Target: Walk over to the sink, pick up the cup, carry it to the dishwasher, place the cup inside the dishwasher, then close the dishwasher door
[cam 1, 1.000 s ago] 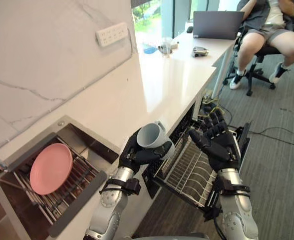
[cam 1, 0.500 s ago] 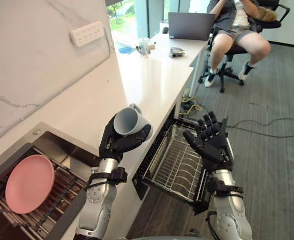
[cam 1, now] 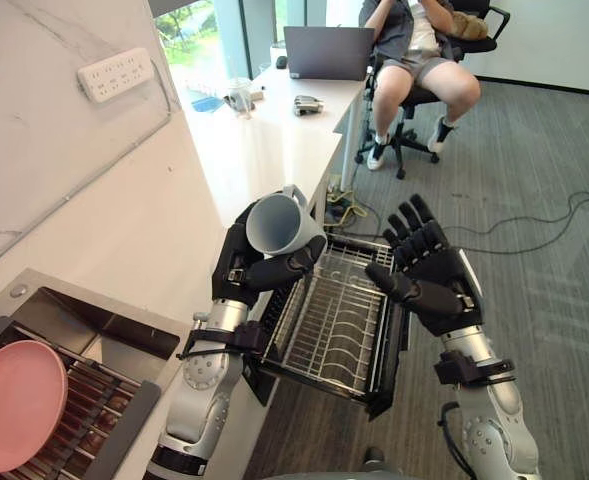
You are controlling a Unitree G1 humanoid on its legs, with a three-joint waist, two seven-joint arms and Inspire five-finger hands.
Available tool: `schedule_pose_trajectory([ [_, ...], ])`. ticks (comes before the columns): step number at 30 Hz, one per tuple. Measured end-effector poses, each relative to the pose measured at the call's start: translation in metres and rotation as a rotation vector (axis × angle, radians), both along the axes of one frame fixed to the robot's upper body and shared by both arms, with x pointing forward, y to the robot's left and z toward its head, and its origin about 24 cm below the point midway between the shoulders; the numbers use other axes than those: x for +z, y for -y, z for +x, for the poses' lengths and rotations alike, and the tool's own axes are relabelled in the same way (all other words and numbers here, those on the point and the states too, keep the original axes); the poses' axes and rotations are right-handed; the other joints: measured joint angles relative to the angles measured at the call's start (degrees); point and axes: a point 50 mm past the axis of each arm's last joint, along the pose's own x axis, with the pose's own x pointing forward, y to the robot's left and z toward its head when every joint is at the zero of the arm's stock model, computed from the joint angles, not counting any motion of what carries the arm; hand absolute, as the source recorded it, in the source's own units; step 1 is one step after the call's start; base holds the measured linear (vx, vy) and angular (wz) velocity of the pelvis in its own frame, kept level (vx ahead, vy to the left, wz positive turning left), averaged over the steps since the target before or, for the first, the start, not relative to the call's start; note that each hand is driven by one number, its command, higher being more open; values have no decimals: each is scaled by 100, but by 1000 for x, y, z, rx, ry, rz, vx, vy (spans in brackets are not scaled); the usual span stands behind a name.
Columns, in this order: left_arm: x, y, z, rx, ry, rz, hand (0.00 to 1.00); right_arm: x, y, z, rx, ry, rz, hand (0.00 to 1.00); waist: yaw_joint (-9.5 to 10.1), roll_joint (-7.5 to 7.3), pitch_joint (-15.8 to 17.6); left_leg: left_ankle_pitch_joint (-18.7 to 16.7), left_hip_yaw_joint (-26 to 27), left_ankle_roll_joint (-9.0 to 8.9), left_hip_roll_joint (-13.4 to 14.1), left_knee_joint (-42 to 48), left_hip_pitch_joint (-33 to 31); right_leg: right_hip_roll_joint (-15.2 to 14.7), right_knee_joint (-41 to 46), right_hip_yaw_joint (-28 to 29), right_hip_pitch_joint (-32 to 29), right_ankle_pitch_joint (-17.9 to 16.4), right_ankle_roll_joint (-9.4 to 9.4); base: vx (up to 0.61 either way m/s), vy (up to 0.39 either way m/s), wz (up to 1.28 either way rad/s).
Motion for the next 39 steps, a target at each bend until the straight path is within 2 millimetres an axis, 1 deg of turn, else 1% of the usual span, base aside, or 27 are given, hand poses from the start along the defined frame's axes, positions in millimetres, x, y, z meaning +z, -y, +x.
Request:
schedule_pose_trajectory([
  [5, -4, -3, 1, -22, -31, 81, 0, 4, 2, 2, 1, -6, -178, 100, -13, -12, -7, 3, 9, -5, 0, -17, 16, 4, 0, 9, 3, 0, 0, 0, 0, 0],
  [8, -5, -5, 1, -38, -32, 151, 0, 6, 4, 4, -10, -9, -265, 100, -15, -21, -12, 3, 3, -5, -2, -18, 19, 2, 0, 5, 10, 0, 1, 0, 0, 0],
  [10, -6, -6, 1, -55, -37, 167, 0, 8, 5, 5, -16, -6, -320, 100, -14, -23, -13, 4, -5, -5, -2, -18, 18, 2, -1, -4, 15, 0, 1, 0, 0, 0],
  [15, -10, -1, 0, -96, -73, 193, 0, 16, 5, 7, -57, 27, -398, 100, -19, -30, -20, 8, -49, -6, -3, -18, 15, -1, -3, -45, 42, 0, 1, -17, -20, 4],
  [20, -12, 5, -2, -130, -89, 202, 0, 16, 6, 8, -97, 29, -510, 100, -14, -53, -48, 20, -137, -6, -5, -18, 3, -3, -30, -132, 110, -1, 1, -14, -22, 8],
  [23, -12, 7, -2, -140, -93, 205, 0, 15, 4, 9, -101, 24, -536, 100, -9, -53, -49, 31, -165, -5, -7, -20, -5, -5, -33, -163, 122, -2, 1, -18, -18, 5],
  [27, -14, 13, -4, -166, -98, 205, 0, 10, -8, 10, -50, 5, -542, 100, -11, -52, -51, 57, -246, 2, -10, -26, -14, -6, -38, -234, 165, -3, 1, -22, -18, 10],
  [29, -15, 16, -5, -178, -100, 202, 0, 6, -19, 12, 1, -8, -541, 100, 2, -51, -54, 84, -301, 5, -16, -48, -15, -9, -41, -286, 193, -7, -1, -31, -19, 12],
  [32, -15, 20, -6, -191, -102, 194, 0, 1, -30, 15, 55, -20, -538, 100, 19, -50, -66, 151, -360, 16, -43, -131, -25, -20, -41, -347, 196, -12, -6, -32, -15, 10],
  [37, -15, 22, -7, -197, -106, 190, 0, -11, -40, 17, 117, -65, -542, 100, 23, -50, -72, 275, -421, 22, -87, -303, -4, -25, -41, -420, 195, -14, -10, -22, -10, 8],
  [39, -16, 24, -8, -205, -112, 191, 0, -14, -41, 19, 123, -78, -544, 100, 27, -50, -75, 312, -440, 29, -98, -345, -3, -27, -41, -444, 194, -15, -11, -11, -6, 6],
])
